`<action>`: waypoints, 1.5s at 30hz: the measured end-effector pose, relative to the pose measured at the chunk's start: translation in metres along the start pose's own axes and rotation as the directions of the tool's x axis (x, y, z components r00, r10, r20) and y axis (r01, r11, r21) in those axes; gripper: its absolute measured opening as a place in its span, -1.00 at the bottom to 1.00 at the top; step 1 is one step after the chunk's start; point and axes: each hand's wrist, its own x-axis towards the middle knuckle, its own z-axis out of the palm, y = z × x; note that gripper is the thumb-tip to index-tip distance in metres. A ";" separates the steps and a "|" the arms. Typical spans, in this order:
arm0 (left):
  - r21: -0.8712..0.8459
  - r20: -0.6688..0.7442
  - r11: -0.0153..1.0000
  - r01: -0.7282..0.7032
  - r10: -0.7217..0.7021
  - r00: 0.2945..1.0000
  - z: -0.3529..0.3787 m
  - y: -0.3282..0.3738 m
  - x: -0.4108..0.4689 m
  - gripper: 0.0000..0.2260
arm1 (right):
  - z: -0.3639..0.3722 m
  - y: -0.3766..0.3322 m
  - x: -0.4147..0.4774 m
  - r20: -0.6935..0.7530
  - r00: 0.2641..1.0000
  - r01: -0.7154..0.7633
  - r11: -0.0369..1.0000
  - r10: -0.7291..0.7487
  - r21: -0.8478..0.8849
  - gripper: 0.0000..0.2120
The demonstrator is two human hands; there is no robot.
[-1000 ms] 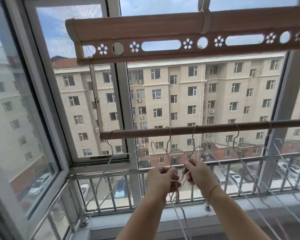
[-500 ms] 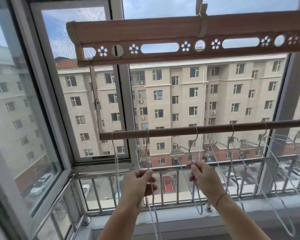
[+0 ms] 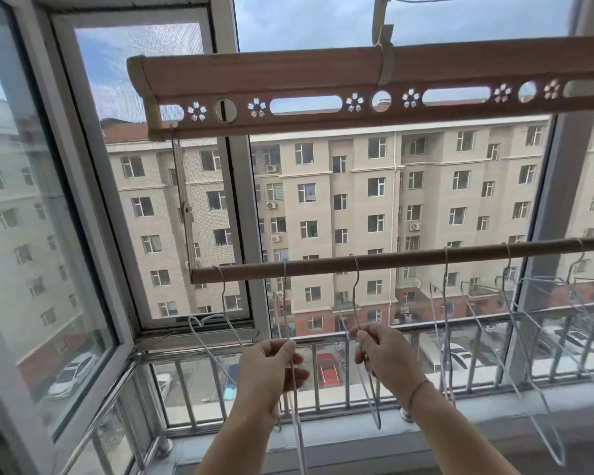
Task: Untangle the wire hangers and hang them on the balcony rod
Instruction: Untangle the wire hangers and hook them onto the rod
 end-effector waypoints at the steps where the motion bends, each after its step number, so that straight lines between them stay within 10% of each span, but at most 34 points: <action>1: -0.002 -0.001 1.000 0.001 -0.001 1.000 0.000 0.000 0.000 -0.89 | 0.000 -0.001 0.000 0.005 1.000 -0.007 1.000 0.007 0.005 -0.79; 14: 0.097 -0.091 0.964 -0.247 0.255 0.963 0.009 0.000 -0.009 -0.67 | -0.030 -0.010 -0.020 -0.148 0.983 0.084 0.983 -0.109 -0.163 -0.85; 23: 0.258 0.175 0.668 -0.698 0.678 0.714 0.098 0.013 -0.074 -0.89 | -0.132 -0.005 -0.048 -0.444 0.800 0.186 0.870 -0.404 -0.456 -0.88; 27: 0.279 0.361 0.698 -0.660 0.561 0.745 0.156 -0.005 -0.088 -0.84 | -0.185 0.013 -0.043 -0.508 0.785 0.075 0.869 -0.354 -0.490 -0.83; 33: 0.388 0.188 0.806 -0.447 0.405 0.895 0.206 -0.031 -0.076 -0.77 | -0.227 0.042 -0.037 -0.395 0.917 -0.148 0.864 -0.062 -0.481 -0.70; 45: 0.440 0.020 0.858 -0.264 0.284 0.959 0.228 -0.051 -0.080 -0.85 | -0.219 0.051 -0.022 -0.132 0.990 0.012 0.979 -0.040 -0.203 -0.63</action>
